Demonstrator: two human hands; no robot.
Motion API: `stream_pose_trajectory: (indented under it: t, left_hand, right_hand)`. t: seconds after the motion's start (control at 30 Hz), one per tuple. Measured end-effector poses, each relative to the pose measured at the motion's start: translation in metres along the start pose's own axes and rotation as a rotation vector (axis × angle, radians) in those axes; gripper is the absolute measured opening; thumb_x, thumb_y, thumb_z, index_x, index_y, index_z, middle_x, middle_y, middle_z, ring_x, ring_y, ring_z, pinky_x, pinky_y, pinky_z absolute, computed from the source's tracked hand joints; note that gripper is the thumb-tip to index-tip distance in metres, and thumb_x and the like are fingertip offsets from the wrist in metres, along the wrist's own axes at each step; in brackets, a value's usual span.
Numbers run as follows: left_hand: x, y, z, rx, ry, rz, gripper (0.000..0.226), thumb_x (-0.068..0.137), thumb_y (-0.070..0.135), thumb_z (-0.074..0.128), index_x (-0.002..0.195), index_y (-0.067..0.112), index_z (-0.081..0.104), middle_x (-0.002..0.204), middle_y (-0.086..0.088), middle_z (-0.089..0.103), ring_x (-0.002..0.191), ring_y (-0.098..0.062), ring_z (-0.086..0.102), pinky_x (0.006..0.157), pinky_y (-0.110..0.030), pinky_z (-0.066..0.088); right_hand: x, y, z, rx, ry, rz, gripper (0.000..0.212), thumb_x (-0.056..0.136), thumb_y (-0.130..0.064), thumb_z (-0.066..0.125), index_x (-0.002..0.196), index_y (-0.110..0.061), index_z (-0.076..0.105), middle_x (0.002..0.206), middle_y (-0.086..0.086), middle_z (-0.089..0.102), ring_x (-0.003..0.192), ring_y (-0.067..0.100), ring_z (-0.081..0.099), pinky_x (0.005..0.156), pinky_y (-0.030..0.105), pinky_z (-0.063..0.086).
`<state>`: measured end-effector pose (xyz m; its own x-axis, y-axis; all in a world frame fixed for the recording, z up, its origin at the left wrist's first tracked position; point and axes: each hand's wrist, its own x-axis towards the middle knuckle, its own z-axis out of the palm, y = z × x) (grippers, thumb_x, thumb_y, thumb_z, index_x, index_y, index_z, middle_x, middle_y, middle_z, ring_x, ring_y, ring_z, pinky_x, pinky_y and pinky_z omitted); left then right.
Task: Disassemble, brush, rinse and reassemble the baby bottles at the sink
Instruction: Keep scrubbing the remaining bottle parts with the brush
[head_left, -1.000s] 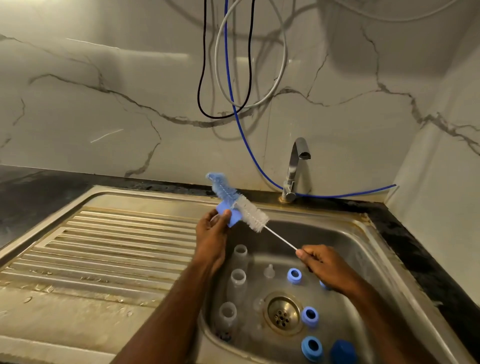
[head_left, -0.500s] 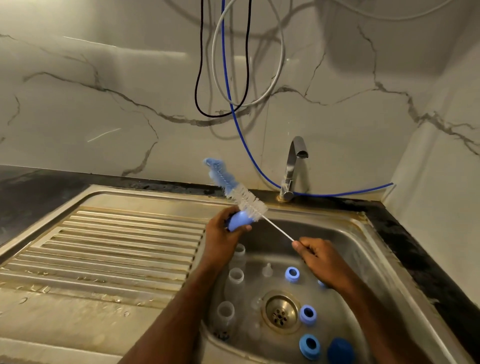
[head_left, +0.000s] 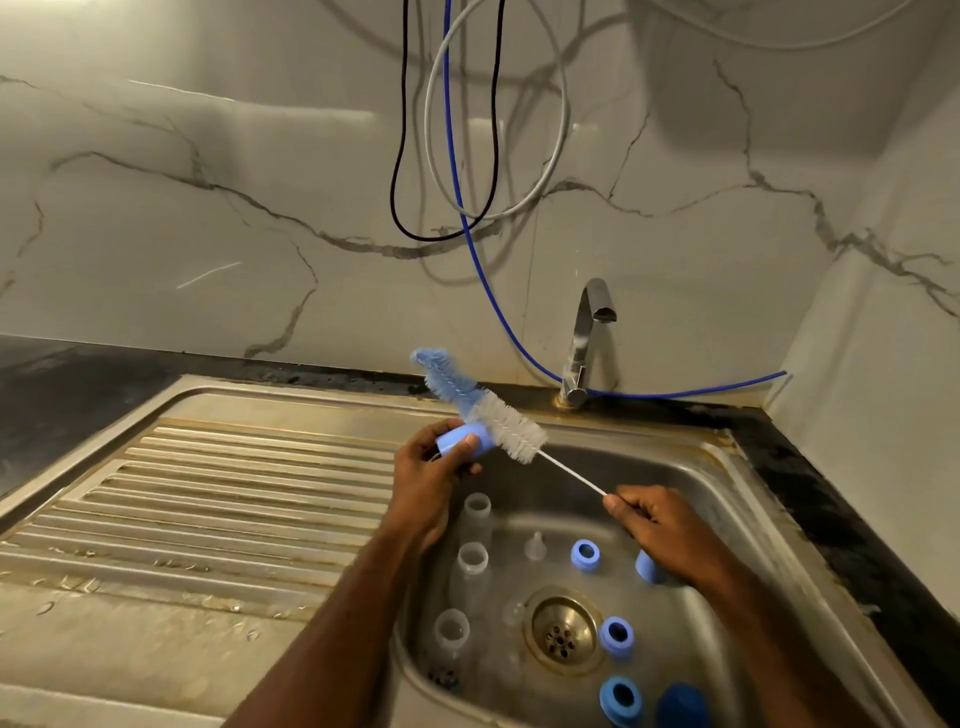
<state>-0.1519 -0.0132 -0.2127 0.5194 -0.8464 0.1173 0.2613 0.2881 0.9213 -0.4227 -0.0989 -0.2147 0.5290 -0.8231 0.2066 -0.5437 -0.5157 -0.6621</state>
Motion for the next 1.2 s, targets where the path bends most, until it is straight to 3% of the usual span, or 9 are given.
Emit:
stream_pose_trajectory:
  t: [0.17, 0.33, 0.43, 0.53, 0.67, 0.83, 0.93, 1.07, 1.2]
  left_hand:
    - [-0.007, -0.008, 0.017, -0.017, -0.135, -0.102, 0.034, 0.094, 0.003, 0.062, 0.128, 0.012, 0.059, 0.125, -0.012, 0.063, 0.108, -0.028, 0.07, 0.094, -0.047, 0.057]
    - [-0.003, 0.003, 0.0, -0.071, -0.019, -0.053, 0.056, 0.074, 0.016, 0.078, 0.126, 0.014, 0.057, 0.115, -0.01, 0.072, 0.106, -0.026, 0.072, 0.082, -0.037, 0.06]
    - [-0.003, 0.002, 0.001, 0.106, -0.058, 0.018, 0.048, 0.071, 0.022, 0.079, 0.116, 0.017, 0.064, 0.107, 0.001, 0.076, 0.105, -0.02, 0.072, 0.087, -0.037, 0.059]
    - [-0.002, 0.003, -0.004, 0.213, -0.06, 0.065, 0.039, 0.078, 0.01, 0.079, 0.113, 0.021, 0.065, 0.106, 0.004, 0.076, 0.103, -0.013, 0.072, 0.087, -0.031, 0.059]
    - [0.001, 0.006, -0.01, 0.372, -0.065, 0.15, 0.048, 0.075, 0.011, 0.085, 0.119, 0.016, 0.065, 0.109, 0.006, 0.073, 0.1, -0.007, 0.071, 0.085, -0.026, 0.059]
    - [-0.005, -0.003, 0.002, 0.484, -0.166, 0.197, 0.033, 0.079, 0.013, 0.084, 0.107, 0.023, 0.07, 0.098, 0.011, 0.077, 0.094, -0.006, 0.073, 0.083, -0.023, 0.059]
    - [-0.006, 0.004, 0.001, 0.361, -0.106, 0.147, 0.039, 0.076, 0.007, 0.084, 0.109, 0.02, 0.067, 0.099, 0.01, 0.077, 0.096, -0.006, 0.073, 0.077, -0.02, 0.058]
    - [0.0, 0.011, -0.009, 0.089, -0.055, 0.058, 0.05, 0.073, 0.007, 0.081, 0.12, 0.008, 0.064, 0.113, -0.008, 0.074, 0.106, -0.023, 0.072, 0.084, -0.032, 0.06]
    - [-0.007, 0.01, 0.004, -0.333, -0.229, -0.171, 0.041, 0.087, 0.008, 0.065, 0.127, 0.003, 0.059, 0.126, -0.025, 0.066, 0.11, -0.036, 0.068, 0.082, -0.034, 0.061]
  right_hand:
    - [0.004, -0.009, 0.013, -0.04, 0.072, -0.029, 0.037, 0.101, -0.035, 0.054, 0.067, -0.02, 0.055, 0.058, -0.002, 0.053, 0.054, 0.006, 0.048, 0.06, 0.04, 0.046]
    - [-0.002, 0.004, -0.01, -0.052, -0.039, -0.074, 0.038, 0.101, -0.032, 0.055, 0.064, -0.029, 0.052, 0.055, -0.008, 0.047, 0.055, 0.006, 0.045, 0.06, 0.037, 0.041]
    - [-0.002, -0.006, 0.005, -0.146, 0.0, -0.071, 0.037, 0.101, -0.041, 0.05, 0.067, -0.028, 0.052, 0.059, -0.009, 0.053, 0.058, 0.009, 0.051, 0.062, 0.036, 0.046]
    - [0.0, -0.008, 0.01, -0.218, 0.044, -0.076, 0.037, 0.1, -0.048, 0.045, 0.07, -0.027, 0.053, 0.061, -0.005, 0.055, 0.06, 0.01, 0.055, 0.062, 0.037, 0.05]
    - [0.0, 0.004, -0.005, -0.198, 0.091, -0.044, 0.035, 0.099, -0.047, 0.048, 0.07, -0.03, 0.054, 0.06, -0.005, 0.055, 0.058, 0.01, 0.054, 0.063, 0.041, 0.052]
    - [0.0, -0.016, 0.011, -0.25, 0.005, -0.13, 0.035, 0.102, -0.045, 0.045, 0.073, -0.028, 0.054, 0.062, -0.006, 0.055, 0.06, 0.01, 0.055, 0.06, 0.032, 0.048]
    - [0.003, -0.012, 0.004, -0.24, 0.059, -0.097, 0.034, 0.102, -0.042, 0.047, 0.071, -0.029, 0.053, 0.061, -0.007, 0.054, 0.059, 0.008, 0.053, 0.059, 0.027, 0.044]
    - [-0.001, 0.002, -0.006, -0.144, 0.105, -0.028, 0.033, 0.101, -0.039, 0.053, 0.068, -0.034, 0.054, 0.058, -0.01, 0.053, 0.055, 0.008, 0.051, 0.061, 0.037, 0.047]
    - [0.002, -0.013, 0.008, 0.157, 0.07, 0.016, 0.04, 0.102, -0.03, 0.054, 0.064, -0.021, 0.052, 0.055, -0.008, 0.046, 0.055, 0.008, 0.043, 0.06, 0.035, 0.039]
